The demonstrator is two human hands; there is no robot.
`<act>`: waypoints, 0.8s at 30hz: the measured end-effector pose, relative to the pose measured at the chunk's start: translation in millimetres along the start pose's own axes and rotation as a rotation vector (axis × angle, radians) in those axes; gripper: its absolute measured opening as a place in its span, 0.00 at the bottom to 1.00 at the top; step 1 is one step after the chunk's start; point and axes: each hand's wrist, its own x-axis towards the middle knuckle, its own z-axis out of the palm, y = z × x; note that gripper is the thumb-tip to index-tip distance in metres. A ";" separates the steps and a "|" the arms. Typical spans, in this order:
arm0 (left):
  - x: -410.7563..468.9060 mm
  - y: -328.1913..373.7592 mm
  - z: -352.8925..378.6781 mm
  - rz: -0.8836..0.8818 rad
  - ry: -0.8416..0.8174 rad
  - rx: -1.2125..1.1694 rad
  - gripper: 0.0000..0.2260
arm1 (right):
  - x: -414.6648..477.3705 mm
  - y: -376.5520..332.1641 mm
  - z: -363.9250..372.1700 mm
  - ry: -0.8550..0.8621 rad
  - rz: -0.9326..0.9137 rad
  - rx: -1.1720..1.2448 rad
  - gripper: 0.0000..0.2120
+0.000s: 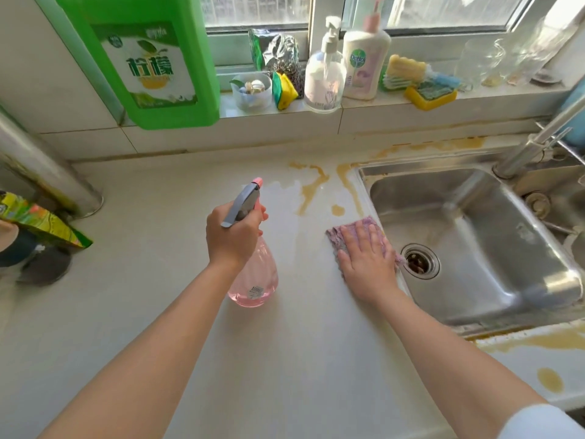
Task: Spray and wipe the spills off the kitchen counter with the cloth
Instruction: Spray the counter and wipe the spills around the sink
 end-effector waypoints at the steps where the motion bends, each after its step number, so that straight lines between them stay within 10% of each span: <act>1: 8.6 0.5 1.1 0.000 0.006 -0.006 0.09 | 15.9 -1.3 -1.7 -0.009 0.016 0.009 0.29; 7: 23.8 -0.5 4.4 -0.015 -0.010 -0.009 0.10 | 63.3 -29.7 -7.3 -0.035 0.165 0.017 0.27; 18: 50.9 10.5 11.7 -0.016 0.044 0.026 0.09 | 27.5 -51.3 5.5 -0.057 -0.648 -0.041 0.25; 24: 67.1 12.9 22.2 -0.079 0.053 0.100 0.09 | 110.4 -15.7 -15.7 -0.027 -0.283 -0.001 0.25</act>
